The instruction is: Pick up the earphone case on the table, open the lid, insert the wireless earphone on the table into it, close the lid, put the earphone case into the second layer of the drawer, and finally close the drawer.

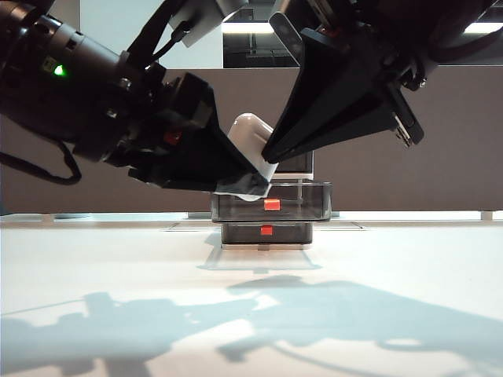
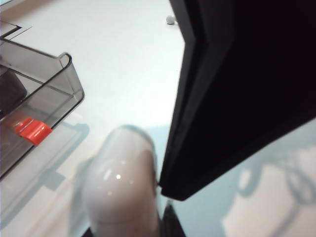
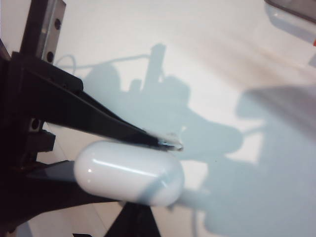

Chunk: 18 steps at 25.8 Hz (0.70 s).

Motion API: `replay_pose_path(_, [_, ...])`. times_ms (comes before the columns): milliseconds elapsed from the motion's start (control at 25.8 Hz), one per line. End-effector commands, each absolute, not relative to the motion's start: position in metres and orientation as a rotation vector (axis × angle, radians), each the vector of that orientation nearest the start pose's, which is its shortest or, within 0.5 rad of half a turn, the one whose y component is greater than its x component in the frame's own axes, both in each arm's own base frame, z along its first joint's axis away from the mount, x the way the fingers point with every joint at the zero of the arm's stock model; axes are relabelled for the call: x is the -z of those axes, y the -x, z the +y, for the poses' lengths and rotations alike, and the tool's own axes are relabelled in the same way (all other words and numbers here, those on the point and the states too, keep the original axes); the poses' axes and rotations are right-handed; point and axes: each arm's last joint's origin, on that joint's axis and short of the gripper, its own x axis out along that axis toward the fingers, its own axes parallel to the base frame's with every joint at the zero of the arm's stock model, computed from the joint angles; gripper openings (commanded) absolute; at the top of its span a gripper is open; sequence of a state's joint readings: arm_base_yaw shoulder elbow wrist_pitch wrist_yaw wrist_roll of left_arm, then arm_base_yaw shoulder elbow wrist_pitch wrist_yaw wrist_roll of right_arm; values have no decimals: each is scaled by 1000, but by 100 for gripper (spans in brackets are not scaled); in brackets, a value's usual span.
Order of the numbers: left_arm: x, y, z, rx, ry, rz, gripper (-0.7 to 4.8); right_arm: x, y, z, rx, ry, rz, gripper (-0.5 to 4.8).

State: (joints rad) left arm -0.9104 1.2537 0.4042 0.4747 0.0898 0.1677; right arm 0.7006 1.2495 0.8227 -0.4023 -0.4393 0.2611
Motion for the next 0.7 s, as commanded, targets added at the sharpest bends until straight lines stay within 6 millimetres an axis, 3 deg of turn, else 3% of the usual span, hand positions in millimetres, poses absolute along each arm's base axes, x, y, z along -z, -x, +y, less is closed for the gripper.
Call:
replay_pose_path(39, [-178,-142,-188,1030,-314,246,51,-244,-184,172,-973,-112,938,-1])
replay_pose_path(699, [-178,-142,-188,1029,-314,247,51,-246,-186,170,-965,-118,912,-1])
